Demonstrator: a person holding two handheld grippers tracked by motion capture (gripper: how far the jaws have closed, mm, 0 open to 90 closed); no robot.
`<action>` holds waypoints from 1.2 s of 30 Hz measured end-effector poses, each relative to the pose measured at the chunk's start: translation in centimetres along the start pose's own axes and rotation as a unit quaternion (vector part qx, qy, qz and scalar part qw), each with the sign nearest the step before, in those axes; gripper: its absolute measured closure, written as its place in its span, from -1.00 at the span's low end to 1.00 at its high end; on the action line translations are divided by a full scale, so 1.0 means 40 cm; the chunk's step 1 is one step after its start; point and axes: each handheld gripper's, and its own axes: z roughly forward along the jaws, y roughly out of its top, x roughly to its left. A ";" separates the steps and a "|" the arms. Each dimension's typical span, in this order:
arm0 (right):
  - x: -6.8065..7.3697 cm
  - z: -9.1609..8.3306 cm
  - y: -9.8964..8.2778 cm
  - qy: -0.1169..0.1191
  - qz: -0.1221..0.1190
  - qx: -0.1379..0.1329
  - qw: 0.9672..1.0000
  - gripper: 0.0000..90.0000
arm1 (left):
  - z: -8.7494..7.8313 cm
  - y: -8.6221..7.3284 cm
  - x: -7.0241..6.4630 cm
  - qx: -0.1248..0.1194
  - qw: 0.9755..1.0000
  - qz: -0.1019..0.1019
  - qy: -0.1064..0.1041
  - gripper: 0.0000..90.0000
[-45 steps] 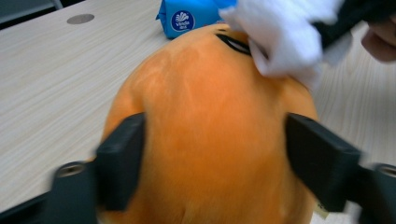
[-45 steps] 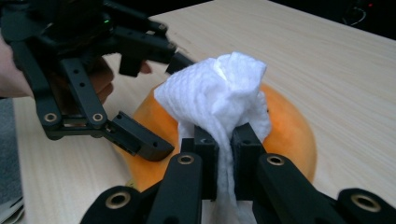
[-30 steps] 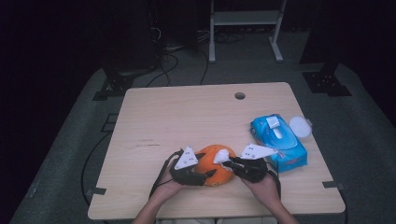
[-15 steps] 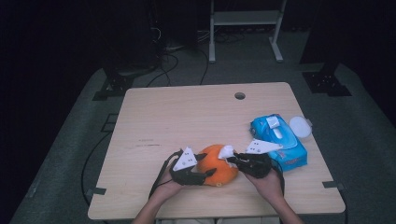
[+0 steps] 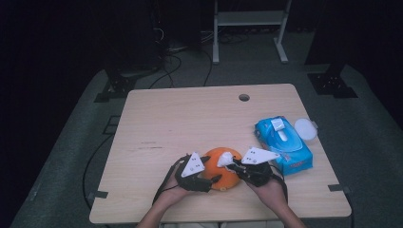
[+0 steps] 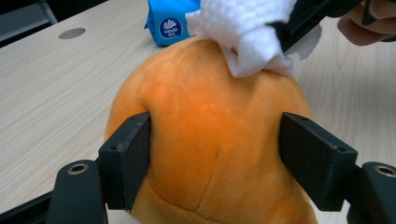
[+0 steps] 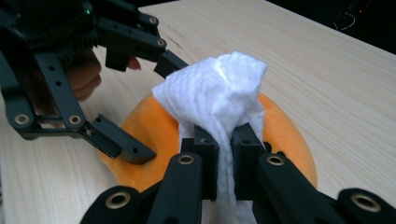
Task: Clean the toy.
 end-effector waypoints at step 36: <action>-0.005 -0.020 -0.009 0.000 0.017 -0.004 1.000 0.85 | 0.013 -0.001 -0.012 0.010 0.999 -0.036 -0.006 -0.46</action>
